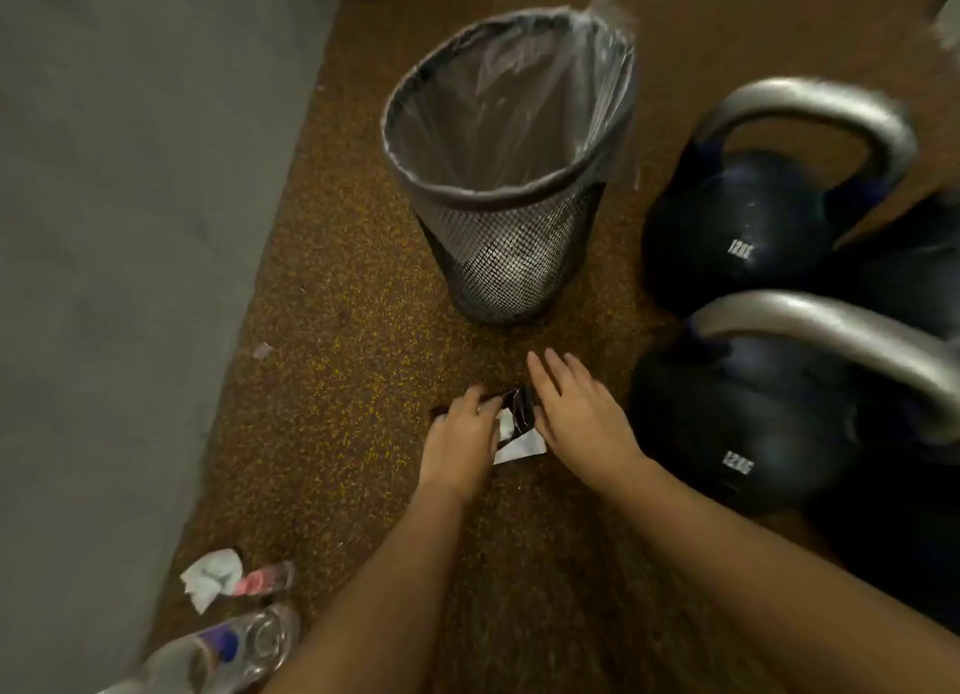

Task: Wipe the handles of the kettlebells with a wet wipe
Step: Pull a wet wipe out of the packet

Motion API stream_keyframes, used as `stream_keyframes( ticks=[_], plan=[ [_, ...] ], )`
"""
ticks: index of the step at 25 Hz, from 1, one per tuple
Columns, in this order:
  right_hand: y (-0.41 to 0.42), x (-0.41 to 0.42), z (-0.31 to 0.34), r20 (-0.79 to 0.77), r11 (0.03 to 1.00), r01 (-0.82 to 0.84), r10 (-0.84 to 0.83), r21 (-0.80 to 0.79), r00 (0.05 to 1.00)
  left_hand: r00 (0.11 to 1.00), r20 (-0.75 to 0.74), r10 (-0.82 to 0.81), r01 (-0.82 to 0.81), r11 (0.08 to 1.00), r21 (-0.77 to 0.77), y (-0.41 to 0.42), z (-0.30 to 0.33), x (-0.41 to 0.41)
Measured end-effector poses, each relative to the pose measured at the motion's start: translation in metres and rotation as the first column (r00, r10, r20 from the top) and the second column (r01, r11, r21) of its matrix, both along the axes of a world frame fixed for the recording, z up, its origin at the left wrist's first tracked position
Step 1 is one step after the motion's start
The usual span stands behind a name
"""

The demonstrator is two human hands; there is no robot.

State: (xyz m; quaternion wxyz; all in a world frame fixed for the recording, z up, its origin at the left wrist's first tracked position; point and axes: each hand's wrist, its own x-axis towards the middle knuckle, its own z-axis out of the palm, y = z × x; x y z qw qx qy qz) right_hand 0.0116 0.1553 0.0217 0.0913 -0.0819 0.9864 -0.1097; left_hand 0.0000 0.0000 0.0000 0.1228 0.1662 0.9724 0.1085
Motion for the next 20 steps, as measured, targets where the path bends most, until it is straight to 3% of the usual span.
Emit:
stream_keyframes(
  ticks=[3, 6, 13, 17, 20],
  plan=[
    [-0.005, -0.006, -0.034, 0.036, 1.000, 0.015, -0.014, -0.016, 0.999, 0.997, 0.071, 0.041, -0.041, 0.999, -0.009, -0.002, -0.029, 0.000],
    [-0.014, -0.011, -0.055, 0.187, 0.996, 0.028, -0.011, -0.085, 0.982, 0.989, 0.115, 0.096, -0.096, 0.995, 0.000, 0.000, -0.043, 0.001],
    [-0.030, -0.027, -0.076, 0.308, 0.958, 0.201, -0.132, -0.203, 0.942, 0.974, 0.008, 0.228, -0.226, 0.962, 0.152, 0.003, -0.055, 0.009],
    [-0.044, -0.033, -0.076, 0.363, 0.946, 0.295, -0.231, -0.132, 0.903, 0.967, 0.001, 0.253, -0.248, 0.946, 0.211, 0.003, -0.060, 0.013],
    [-0.049, -0.033, -0.075, 0.374, 0.964, 0.260, -0.223, -0.050, 0.900, 0.961, 0.050, 0.272, -0.276, 0.928, 0.249, 0.003, -0.060, 0.012]
  ],
)
